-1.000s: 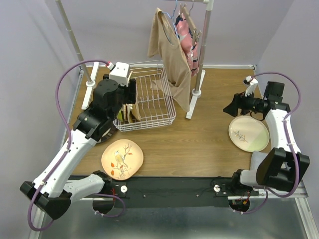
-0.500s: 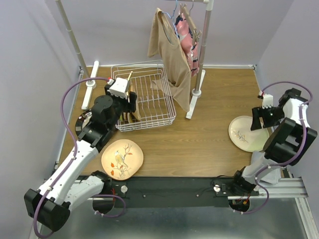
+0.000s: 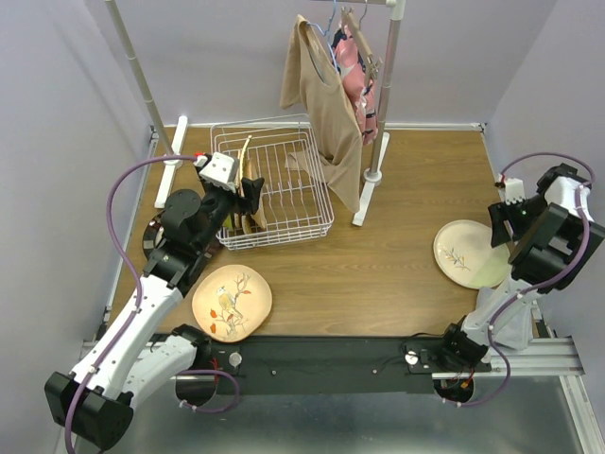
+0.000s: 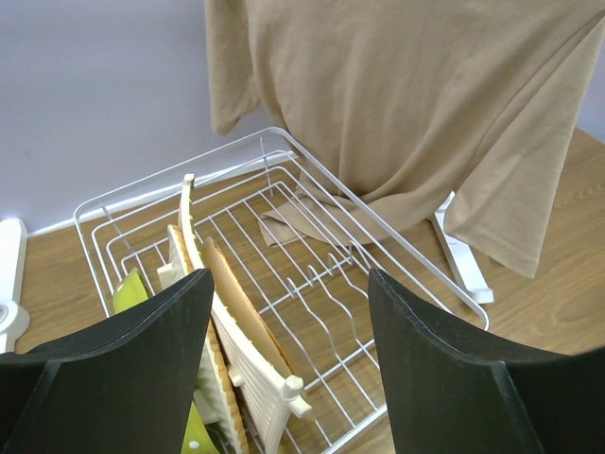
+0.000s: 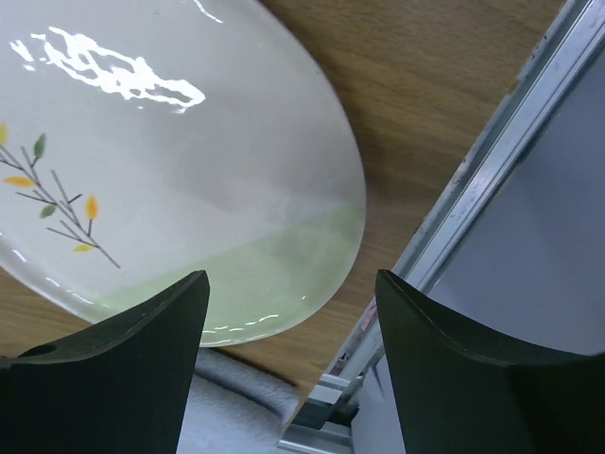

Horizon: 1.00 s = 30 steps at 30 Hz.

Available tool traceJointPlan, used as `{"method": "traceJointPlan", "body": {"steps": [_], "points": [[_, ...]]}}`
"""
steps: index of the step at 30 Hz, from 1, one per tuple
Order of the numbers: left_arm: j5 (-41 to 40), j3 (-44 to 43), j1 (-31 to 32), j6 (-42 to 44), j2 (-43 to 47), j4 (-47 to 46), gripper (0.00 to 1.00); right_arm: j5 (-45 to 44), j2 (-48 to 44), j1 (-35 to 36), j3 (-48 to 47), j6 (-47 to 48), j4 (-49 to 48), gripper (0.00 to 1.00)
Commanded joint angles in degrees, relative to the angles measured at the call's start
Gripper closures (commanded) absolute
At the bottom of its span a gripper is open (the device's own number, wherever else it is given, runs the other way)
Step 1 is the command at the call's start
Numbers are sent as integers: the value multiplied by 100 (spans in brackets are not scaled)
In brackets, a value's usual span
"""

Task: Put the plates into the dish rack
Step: Grab a plate with the right arm

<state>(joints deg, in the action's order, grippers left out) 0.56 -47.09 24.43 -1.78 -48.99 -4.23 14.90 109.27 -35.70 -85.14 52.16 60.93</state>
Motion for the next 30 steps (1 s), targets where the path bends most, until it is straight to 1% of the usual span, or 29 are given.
{"method": "traceJointPlan", "body": {"steps": [1,5,10,13,15,16,18,19,21,22,24,25,26,28,30], "points": [[243,60,-52,-42,13,-254,25,-224,453,-51,-310,391,-98,22],[287,51,-69,-42,-49,-263,25,-250,866,-51,-555,523,-125,30],[322,121,-78,-33,21,-315,25,-285,1271,-51,-880,637,-116,37],[357,139,-78,-33,21,-359,25,-207,1438,-51,-969,760,-90,40],[375,139,-78,-33,4,-359,25,-49,1517,-51,-1021,979,76,45],[375,139,-78,-33,-14,-359,25,-13,1622,-51,-1065,1032,138,51],[392,130,-78,-24,-31,-359,25,92,1772,-51,-1214,1173,375,58],[401,113,-70,-24,-40,-359,25,110,1903,-51,-1259,1200,454,68],[471,86,-70,-24,-58,-359,25,224,2001,-51,-1321,1331,621,73],[506,69,-69,-24,-66,-359,25,268,2036,-51,-1303,1384,640,78],[691,51,-78,-24,-102,-342,25,408,2107,-42,-1285,1516,718,84],[778,25,-78,-41,-119,-342,25,470,2133,-33,-1294,1560,754,90],[979,7,-70,-33,-128,-333,25,531,2168,-24,-1303,1621,780,94],[1200,-28,-69,-102,-154,-342,25,681,2177,2,-1312,1657,807,99],[1595,-46,-69,-190,-242,-342,25,891,2116,72,-1303,1718,824,99]]}}
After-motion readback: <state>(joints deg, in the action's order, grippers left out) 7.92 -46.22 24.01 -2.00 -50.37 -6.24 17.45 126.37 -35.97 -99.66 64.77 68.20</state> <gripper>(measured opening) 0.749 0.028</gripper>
